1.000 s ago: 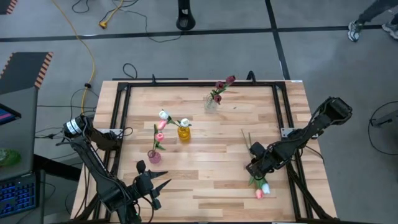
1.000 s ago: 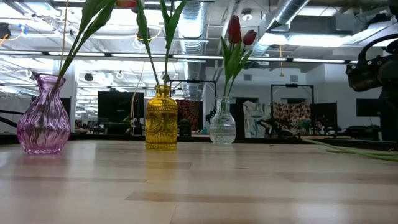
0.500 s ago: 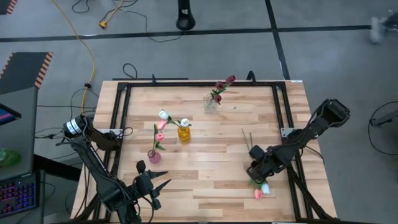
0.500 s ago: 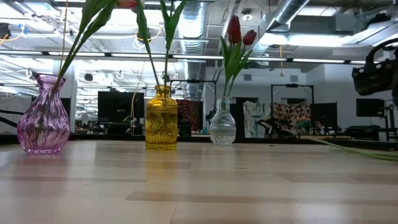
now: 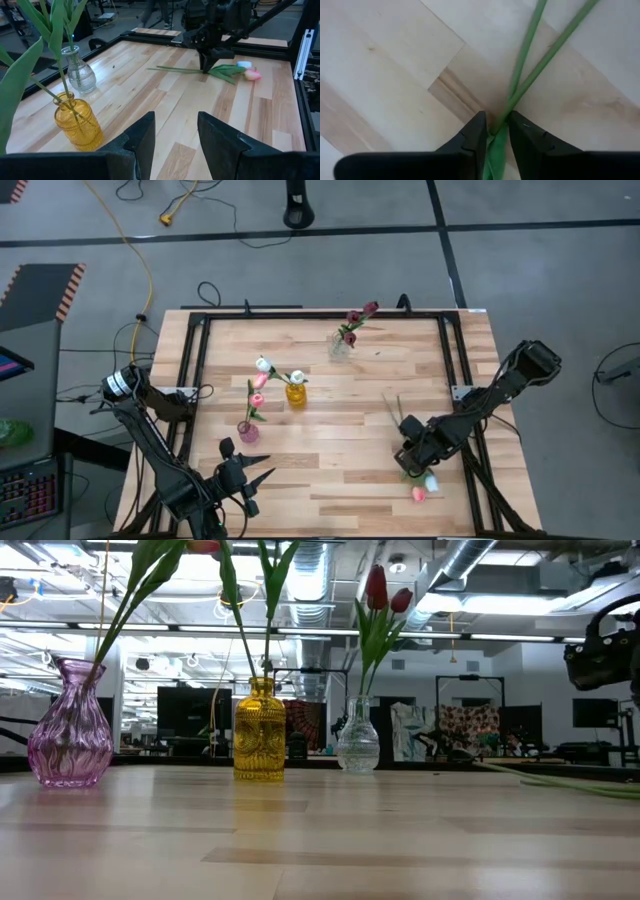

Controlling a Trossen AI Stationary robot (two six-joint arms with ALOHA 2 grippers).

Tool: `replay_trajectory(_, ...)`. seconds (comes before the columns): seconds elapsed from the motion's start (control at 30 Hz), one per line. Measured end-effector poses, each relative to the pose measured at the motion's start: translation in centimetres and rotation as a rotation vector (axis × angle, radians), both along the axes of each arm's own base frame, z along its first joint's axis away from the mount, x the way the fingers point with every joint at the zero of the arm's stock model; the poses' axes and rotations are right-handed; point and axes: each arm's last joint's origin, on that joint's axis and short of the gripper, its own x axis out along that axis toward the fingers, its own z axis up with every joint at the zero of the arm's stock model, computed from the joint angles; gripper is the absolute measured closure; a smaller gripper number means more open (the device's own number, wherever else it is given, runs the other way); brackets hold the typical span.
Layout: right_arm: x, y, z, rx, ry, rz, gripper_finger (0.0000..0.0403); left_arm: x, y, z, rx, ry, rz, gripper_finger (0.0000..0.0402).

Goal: Sort flowers into vase by color
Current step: Put the pink flower into the purple vase

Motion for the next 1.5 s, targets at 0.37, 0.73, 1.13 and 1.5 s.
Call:
replay_trajectory(0.37,0.0,0.0,0.0,0.002,-0.002,-0.001,0.0353,0.0,0.0,0.0,0.002,0.001,-0.001,0.0265)
replay_trajectory(0.73,1.5,0.8,0.5,0.065,-0.145,0.118,0.0381,0.0,0.0,0.0,0.002,0.001,-0.001,0.0265)
replay_trajectory(1.13,5.0,0.9,2.2,0.104,-0.465,0.306,0.0381,0.3,0.0,0.1,-0.012,-0.013,0.007,0.0265)
replay_trajectory(1.5,6.5,-0.4,2.8,0.171,-0.562,0.142,0.0377,4.9,0.5,1.5,0.055,0.047,-0.126,0.0265)
